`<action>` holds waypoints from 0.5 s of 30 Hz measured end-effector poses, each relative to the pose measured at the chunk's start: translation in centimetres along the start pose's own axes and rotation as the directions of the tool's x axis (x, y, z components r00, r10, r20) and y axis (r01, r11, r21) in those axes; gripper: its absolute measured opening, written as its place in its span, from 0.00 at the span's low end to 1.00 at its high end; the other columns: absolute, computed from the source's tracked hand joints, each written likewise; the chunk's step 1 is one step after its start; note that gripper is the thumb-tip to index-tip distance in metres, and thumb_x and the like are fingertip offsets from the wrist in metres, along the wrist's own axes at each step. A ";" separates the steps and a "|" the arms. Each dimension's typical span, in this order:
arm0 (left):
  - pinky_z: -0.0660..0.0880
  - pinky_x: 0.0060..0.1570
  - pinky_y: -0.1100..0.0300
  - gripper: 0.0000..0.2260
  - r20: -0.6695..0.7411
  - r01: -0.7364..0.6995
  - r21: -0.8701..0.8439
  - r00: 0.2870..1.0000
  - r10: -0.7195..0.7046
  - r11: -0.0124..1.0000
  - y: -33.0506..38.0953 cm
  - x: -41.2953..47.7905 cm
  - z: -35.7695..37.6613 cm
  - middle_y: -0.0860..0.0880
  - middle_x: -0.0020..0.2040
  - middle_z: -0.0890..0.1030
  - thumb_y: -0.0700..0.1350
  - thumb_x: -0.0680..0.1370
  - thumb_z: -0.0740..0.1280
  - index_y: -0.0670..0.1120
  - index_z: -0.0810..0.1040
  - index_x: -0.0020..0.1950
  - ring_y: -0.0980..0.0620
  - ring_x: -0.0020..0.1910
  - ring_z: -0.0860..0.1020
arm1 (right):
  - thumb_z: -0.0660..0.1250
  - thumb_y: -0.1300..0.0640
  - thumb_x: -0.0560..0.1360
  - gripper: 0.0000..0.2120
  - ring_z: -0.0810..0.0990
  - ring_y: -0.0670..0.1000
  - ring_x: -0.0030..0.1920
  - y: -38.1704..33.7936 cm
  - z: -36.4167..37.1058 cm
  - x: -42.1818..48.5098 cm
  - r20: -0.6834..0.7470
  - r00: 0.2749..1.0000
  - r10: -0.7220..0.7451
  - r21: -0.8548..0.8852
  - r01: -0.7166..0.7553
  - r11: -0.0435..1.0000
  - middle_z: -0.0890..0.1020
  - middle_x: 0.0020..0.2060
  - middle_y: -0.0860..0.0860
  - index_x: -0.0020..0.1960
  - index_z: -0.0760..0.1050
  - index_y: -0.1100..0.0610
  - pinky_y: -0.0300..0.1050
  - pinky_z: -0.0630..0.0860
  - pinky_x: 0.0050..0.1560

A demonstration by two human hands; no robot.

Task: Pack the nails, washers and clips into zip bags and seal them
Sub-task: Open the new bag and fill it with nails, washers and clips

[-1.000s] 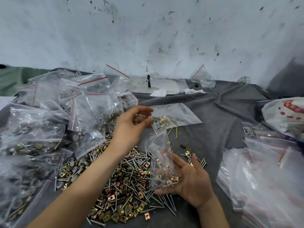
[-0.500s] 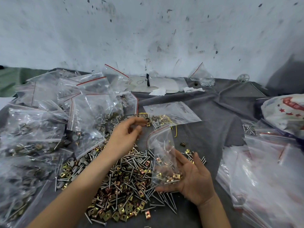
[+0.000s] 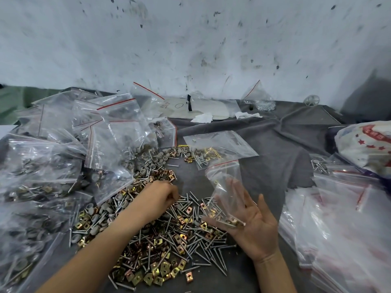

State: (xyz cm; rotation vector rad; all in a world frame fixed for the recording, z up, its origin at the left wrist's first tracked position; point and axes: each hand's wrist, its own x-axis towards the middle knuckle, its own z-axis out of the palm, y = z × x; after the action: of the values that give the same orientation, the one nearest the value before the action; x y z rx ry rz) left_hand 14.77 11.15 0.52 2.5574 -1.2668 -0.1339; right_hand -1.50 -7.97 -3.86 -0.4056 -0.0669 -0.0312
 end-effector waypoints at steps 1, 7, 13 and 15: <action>0.74 0.51 0.60 0.07 -0.005 -0.003 0.006 1.000 0.003 1.000 0.0 0.0 0.1 0.54 0.46 0.78 0.39 0.75 0.67 0.49 0.81 0.48 0.57 0.44 0.75 | 0.60 0.48 0.80 0.24 0.67 0.63 0.70 0.0 0.0 0.1 0.004 1.000 -0.006 -0.001 0.006 1.000 0.65 0.73 0.50 0.70 0.67 0.61 0.79 0.45 0.65; 0.68 0.40 0.74 0.06 -0.253 -0.004 -0.167 0.967 -0.039 0.986 1.1 0.0 -0.6 0.53 0.41 0.79 0.37 0.74 0.68 0.47 0.81 0.44 0.59 0.39 0.76 | 0.64 0.46 0.77 0.26 0.66 0.62 0.71 0.1 0.4 0.1 -0.037 0.999 -0.031 -0.048 0.029 0.998 0.63 0.74 0.50 0.70 0.68 0.60 0.79 0.53 0.63; 0.72 0.41 0.72 0.12 -0.519 -0.238 -0.625 0.838 -0.168 0.744 4.7 -0.6 -5.0 0.60 0.36 0.79 0.35 0.74 0.69 0.54 0.79 0.45 0.63 0.37 0.76 | 0.55 0.46 0.81 0.27 0.59 0.63 0.73 0.1 0.6 0.2 -0.055 0.998 0.018 -0.046 -0.021 0.999 0.63 0.74 0.54 0.73 0.62 0.63 0.78 0.47 0.65; 0.73 0.42 0.71 0.10 -0.508 -0.291 -0.625 0.856 -0.094 0.724 5.6 -0.9 -6.0 0.59 0.40 0.81 0.37 0.74 0.69 0.53 0.79 0.46 0.62 0.39 0.78 | 0.55 0.46 0.81 0.27 0.56 0.63 0.74 0.2 0.6 0.2 -0.082 0.996 0.039 -0.059 -0.044 0.997 0.60 0.75 0.54 0.73 0.62 0.62 0.79 0.44 0.65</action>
State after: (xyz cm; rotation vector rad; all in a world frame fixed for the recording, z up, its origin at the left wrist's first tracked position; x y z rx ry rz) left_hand 11.18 9.88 7.86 1.7025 -0.9056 0.0883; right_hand -1.38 -7.56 -3.32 -0.4658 0.0221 -0.0085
